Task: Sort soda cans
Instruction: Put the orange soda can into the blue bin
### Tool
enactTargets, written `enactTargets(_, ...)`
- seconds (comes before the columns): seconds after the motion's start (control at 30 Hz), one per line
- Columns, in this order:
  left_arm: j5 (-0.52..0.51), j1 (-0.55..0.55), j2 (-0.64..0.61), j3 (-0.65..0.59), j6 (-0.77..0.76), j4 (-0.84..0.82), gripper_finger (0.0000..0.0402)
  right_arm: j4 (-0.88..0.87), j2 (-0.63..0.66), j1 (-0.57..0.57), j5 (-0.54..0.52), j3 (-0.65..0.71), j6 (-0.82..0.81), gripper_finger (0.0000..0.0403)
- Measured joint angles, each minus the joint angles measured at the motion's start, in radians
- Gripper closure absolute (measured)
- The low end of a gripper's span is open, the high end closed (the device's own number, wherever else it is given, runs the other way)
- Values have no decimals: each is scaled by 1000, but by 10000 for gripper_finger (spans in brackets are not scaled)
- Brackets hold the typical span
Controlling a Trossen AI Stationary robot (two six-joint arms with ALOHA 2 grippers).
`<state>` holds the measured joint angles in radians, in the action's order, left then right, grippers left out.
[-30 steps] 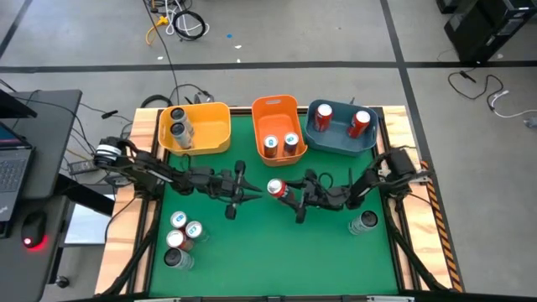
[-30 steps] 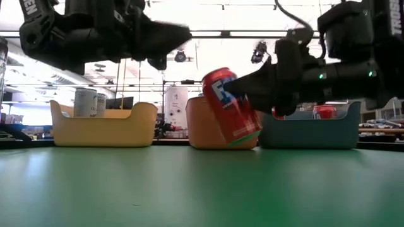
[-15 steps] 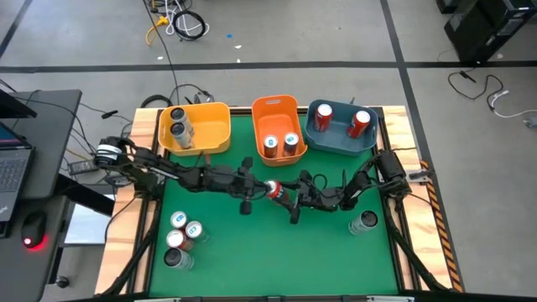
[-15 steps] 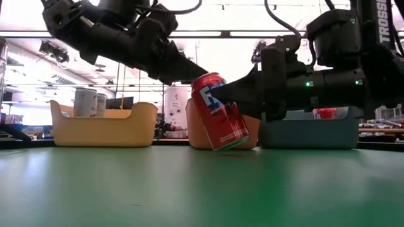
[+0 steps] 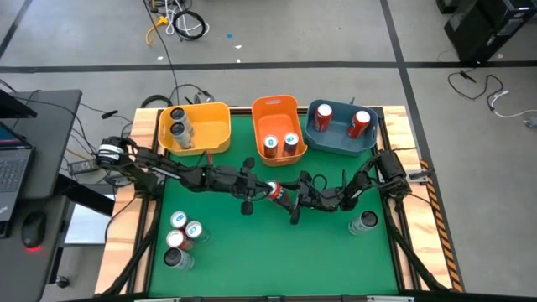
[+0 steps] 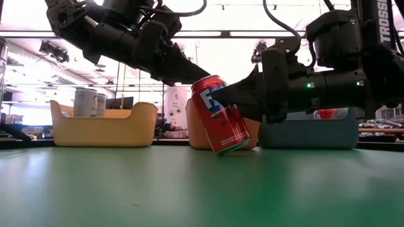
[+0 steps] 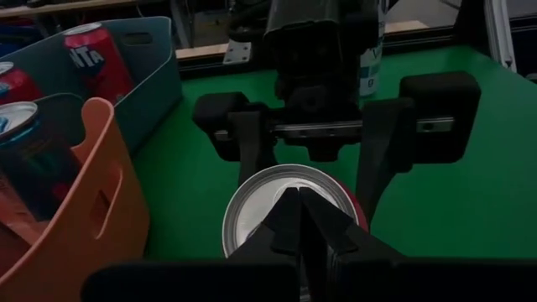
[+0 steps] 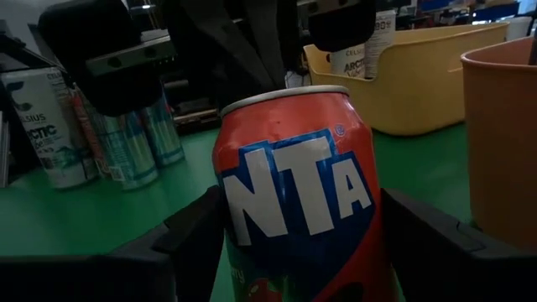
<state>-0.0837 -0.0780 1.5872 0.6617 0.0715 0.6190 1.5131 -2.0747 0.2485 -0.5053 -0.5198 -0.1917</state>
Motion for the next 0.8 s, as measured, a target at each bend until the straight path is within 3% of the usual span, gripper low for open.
enactTargets(0.27, 9, 0, 7, 4, 0, -1, 400, -2, 0, 0, 0, 0, -24, 112)
enactTargets(0.6, 62, -1, 10, 25, 5, -16, 401, -7, 1, 7, 16, -2, -55, 56)
enactTargets(0.8, 69, -1, 11, 25, 6, -16, 401, -8, 1, 7, 27, -2, -70, 49)
